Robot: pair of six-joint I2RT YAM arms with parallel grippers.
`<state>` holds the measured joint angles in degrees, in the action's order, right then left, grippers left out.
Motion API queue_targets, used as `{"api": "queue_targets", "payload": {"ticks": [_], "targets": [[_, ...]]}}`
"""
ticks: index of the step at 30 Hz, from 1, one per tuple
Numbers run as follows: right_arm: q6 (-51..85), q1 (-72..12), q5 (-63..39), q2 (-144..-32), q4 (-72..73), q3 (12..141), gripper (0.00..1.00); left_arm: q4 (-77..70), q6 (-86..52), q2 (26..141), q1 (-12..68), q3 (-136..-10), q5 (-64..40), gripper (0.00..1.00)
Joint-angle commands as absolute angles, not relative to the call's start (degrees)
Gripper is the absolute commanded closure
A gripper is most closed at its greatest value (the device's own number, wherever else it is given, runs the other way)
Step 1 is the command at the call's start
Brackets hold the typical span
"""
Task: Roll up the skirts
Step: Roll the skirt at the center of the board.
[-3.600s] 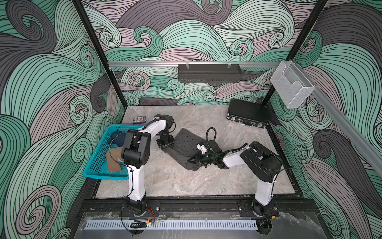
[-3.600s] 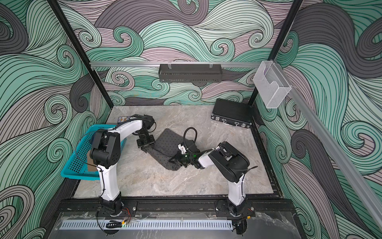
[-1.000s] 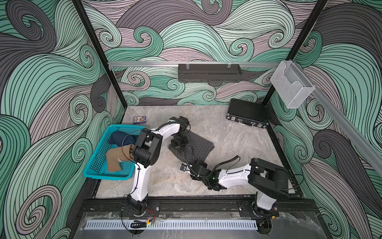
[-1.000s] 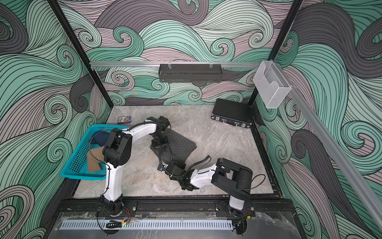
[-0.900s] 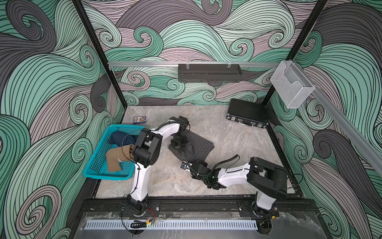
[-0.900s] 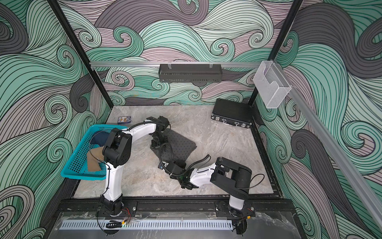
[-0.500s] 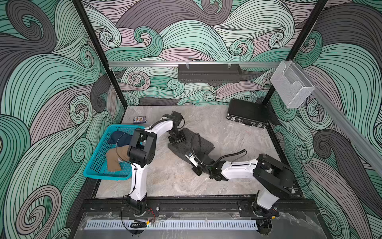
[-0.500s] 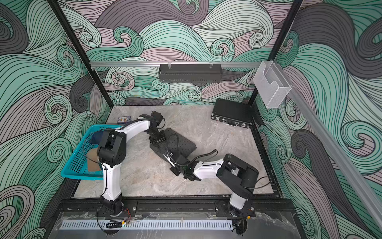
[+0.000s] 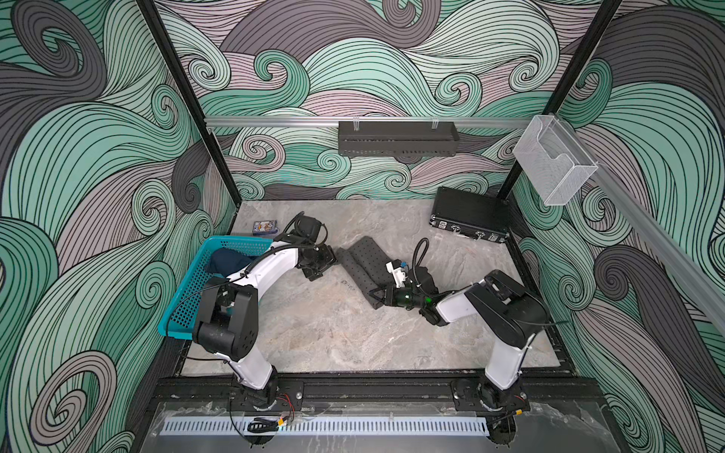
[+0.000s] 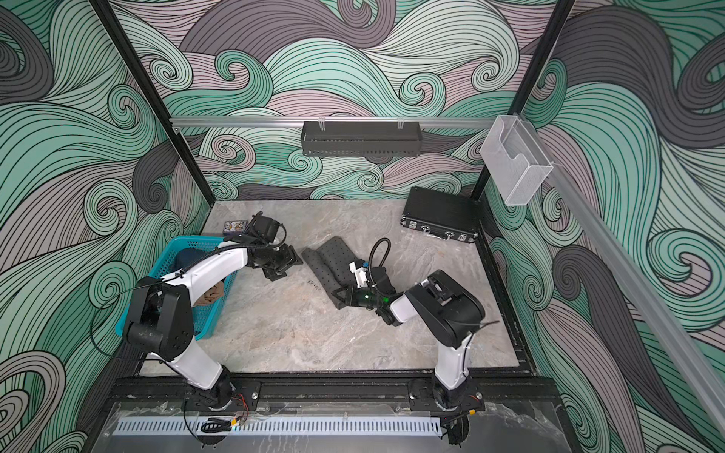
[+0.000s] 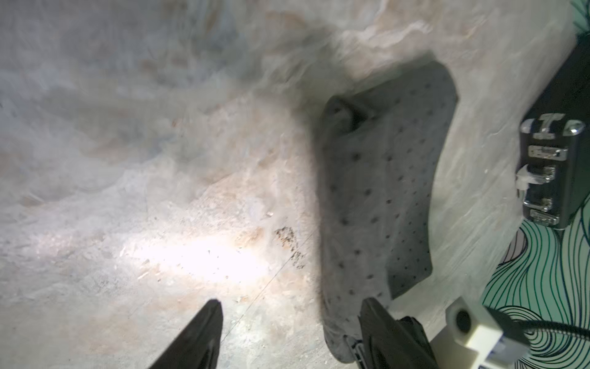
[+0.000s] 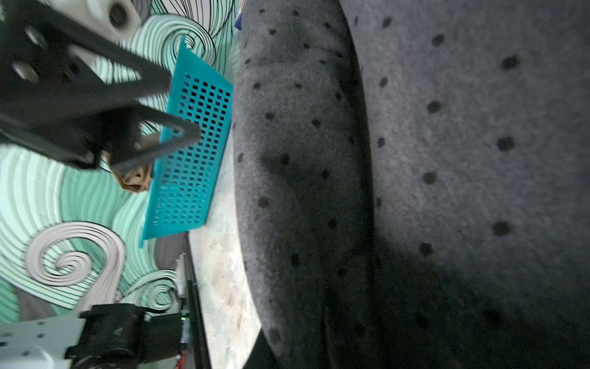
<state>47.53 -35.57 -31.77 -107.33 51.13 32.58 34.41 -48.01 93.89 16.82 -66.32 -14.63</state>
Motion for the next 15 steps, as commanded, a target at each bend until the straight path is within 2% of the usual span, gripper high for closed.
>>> {"api": "queue_targets", "payload": {"ticks": [1, 5, 12, 15], "targets": [[68.9, -34.02, -37.73, -115.59, 68.07, 29.66, 1.0, 25.79, -50.38, 92.0, 17.71, -62.86, -14.35, 0.31], [80.9, -32.35, -36.93, -124.23, 80.32, 27.78, 1.0, 28.61, -49.01, 95.48, 19.04, -65.92, -13.49, 0.33], [80.75, -31.99, -35.88, -123.0, 76.8, 25.68, 1.0, 18.66, -48.86, 101.88, 22.08, -68.16, -18.95, 0.31], [80.73, -31.73, -36.08, -121.86, 74.81, 25.39, 1.0, 17.58, -48.6, 104.53, 22.6, -70.05, -18.19, 0.31]]}}
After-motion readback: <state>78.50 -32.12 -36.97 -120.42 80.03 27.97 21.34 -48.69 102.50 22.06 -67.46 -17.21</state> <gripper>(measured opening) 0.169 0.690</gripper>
